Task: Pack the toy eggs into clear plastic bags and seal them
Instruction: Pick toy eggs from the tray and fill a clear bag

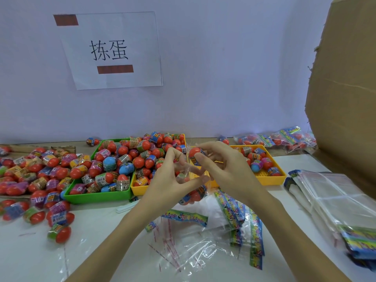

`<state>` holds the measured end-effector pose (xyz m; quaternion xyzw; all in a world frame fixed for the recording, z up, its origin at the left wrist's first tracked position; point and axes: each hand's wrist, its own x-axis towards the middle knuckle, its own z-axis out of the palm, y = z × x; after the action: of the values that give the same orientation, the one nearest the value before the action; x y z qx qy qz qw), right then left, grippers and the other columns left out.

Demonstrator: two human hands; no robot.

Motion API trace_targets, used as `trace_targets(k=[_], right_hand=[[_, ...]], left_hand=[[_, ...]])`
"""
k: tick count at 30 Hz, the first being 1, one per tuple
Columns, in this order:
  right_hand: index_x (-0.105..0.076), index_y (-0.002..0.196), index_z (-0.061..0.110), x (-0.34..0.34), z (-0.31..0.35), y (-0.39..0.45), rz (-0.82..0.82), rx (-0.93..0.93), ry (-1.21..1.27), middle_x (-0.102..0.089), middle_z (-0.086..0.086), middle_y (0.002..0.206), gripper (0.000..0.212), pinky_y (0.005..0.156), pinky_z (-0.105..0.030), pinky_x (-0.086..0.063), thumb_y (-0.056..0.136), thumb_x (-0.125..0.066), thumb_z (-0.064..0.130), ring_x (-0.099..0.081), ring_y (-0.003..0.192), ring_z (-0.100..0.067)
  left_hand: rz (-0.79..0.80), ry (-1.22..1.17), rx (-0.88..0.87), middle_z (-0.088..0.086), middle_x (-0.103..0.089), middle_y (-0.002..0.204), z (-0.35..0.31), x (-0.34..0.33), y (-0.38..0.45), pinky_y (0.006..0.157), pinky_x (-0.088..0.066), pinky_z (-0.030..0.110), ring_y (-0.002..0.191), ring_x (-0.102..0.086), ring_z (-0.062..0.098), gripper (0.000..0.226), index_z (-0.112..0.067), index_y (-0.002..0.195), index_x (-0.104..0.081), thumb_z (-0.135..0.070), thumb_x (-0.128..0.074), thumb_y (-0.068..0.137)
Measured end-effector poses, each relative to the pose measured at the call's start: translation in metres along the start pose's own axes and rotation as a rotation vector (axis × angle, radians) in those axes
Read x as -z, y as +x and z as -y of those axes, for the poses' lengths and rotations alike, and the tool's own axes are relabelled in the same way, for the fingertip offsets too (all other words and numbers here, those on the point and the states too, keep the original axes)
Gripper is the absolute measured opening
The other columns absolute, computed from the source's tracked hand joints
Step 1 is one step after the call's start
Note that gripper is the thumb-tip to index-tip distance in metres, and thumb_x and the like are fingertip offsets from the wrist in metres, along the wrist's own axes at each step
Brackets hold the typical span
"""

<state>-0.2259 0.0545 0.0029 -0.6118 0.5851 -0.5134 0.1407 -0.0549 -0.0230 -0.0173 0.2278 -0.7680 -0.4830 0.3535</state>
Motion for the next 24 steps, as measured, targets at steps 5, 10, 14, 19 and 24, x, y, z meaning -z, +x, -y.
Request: trace_targets(k=[5,10,14,19,24], right_hand=[[-0.072,0.122,0.019,-0.002,-0.002,0.001,-0.089,-0.007,0.076,-0.072,0.014,0.089,0.024,0.061,-0.017,-0.048,0.107,-0.058,0.031,-0.072,0.068,-0.015],[-0.063,0.115,0.028,0.0,-0.001,0.001,-0.145,-0.039,0.168,-0.074,0.007,0.098,0.014,0.051,-0.019,-0.049,0.102,-0.067,0.032,-0.073,0.057,-0.022],[-0.063,0.115,0.029,0.004,-0.002,0.001,-0.044,-0.051,0.058,-0.075,0.01,0.095,0.017,0.061,-0.025,-0.059,0.1,-0.07,0.031,-0.076,0.07,-0.013],[-0.073,0.111,0.029,0.003,-0.001,-0.001,0.15,-0.039,-0.022,-0.076,0.011,0.096,0.013,0.071,-0.025,-0.059,0.103,-0.065,0.035,-0.073,0.087,-0.009],[-0.077,0.116,0.034,0.002,-0.001,-0.002,0.195,-0.031,-0.033,-0.073,0.012,0.103,0.018,0.069,-0.019,-0.052,0.098,-0.072,0.037,-0.07,0.096,-0.007]], left_hand=[[0.014,0.047,-0.021,-0.005,-0.08,0.101,0.001,0.0,0.001,0.055,-0.052,0.019,0.049,-0.053,0.001,0.057,-0.016,0.101,-0.035,-0.038,-0.085,0.085],[0.042,0.037,-0.031,-0.006,-0.08,0.104,0.0,0.0,0.0,0.05,-0.043,0.018,0.045,-0.038,0.003,0.059,-0.02,0.099,-0.033,-0.045,-0.084,0.082],[0.012,0.029,-0.026,0.0,-0.079,0.098,0.001,-0.001,0.001,0.054,-0.047,0.016,0.049,-0.053,-0.002,0.059,-0.016,0.102,-0.036,-0.04,-0.085,0.082],[-0.008,0.045,-0.004,0.0,-0.072,0.09,0.006,0.001,0.001,0.061,-0.06,0.032,0.064,-0.07,0.019,0.054,-0.015,0.107,-0.04,-0.036,-0.085,0.085],[-0.045,0.038,0.016,-0.004,-0.072,0.079,0.01,0.002,0.004,0.061,-0.056,0.024,0.056,-0.061,0.008,0.044,-0.02,0.113,-0.041,-0.028,-0.08,0.093]])
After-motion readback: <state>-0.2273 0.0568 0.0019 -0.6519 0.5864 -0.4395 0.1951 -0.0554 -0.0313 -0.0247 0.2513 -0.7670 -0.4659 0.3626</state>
